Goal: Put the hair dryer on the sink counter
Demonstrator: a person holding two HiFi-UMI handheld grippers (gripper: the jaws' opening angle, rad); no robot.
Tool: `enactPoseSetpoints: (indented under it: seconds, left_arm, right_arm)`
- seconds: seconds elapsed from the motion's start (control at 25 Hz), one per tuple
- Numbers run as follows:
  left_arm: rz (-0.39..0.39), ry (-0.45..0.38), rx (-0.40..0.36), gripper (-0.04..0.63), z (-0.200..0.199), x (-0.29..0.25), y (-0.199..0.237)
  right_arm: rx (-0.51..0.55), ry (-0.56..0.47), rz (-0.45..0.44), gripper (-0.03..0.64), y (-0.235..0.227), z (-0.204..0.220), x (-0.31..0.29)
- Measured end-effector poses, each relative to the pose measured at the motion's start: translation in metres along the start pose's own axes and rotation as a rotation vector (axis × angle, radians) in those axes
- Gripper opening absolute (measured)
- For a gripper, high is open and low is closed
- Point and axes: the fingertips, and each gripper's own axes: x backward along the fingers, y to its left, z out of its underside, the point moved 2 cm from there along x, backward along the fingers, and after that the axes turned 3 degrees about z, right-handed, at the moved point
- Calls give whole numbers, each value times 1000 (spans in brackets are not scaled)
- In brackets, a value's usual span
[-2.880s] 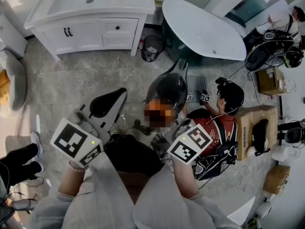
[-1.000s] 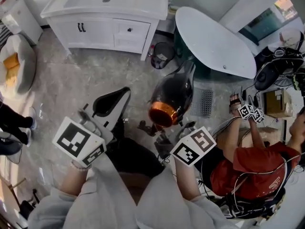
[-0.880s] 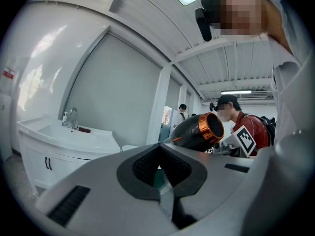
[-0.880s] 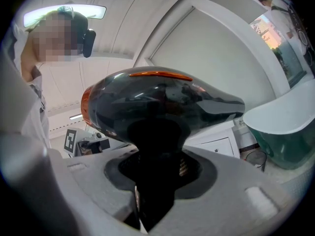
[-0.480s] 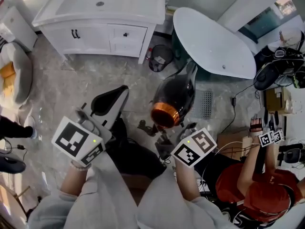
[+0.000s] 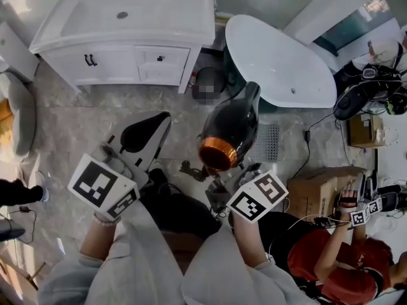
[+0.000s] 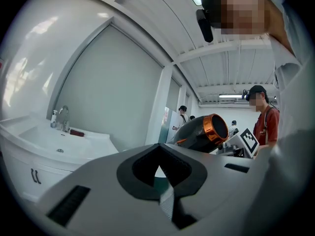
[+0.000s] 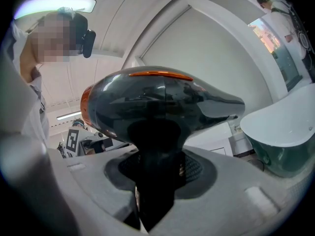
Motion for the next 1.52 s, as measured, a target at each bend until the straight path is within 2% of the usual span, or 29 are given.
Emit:
enactPoseSetpoints:
  seconds: [0.32,0.56,0.92,1.32,1.52]
  left_arm:
    - [61,-19,-3,3,-14,-29,49]
    - [76,-19,-14,3,-22,-38,83]
    - [62,-38,-16,3,-33,-29,121]
    - [22,-54,21,3,-38,-28,134]
    - [11,-55,17,3,-36,-40,140]
  right_arm:
    - [29,-23,45,155,-18,-21,-51]
    - [34,-43,71,155,-28,-33,-81]
    - [73,-45,66,155,-21,-45,-119]
    - [66,-28,68,155,-25,-55,-128]
    - [64,-15,56,155,-37,-55,-134]
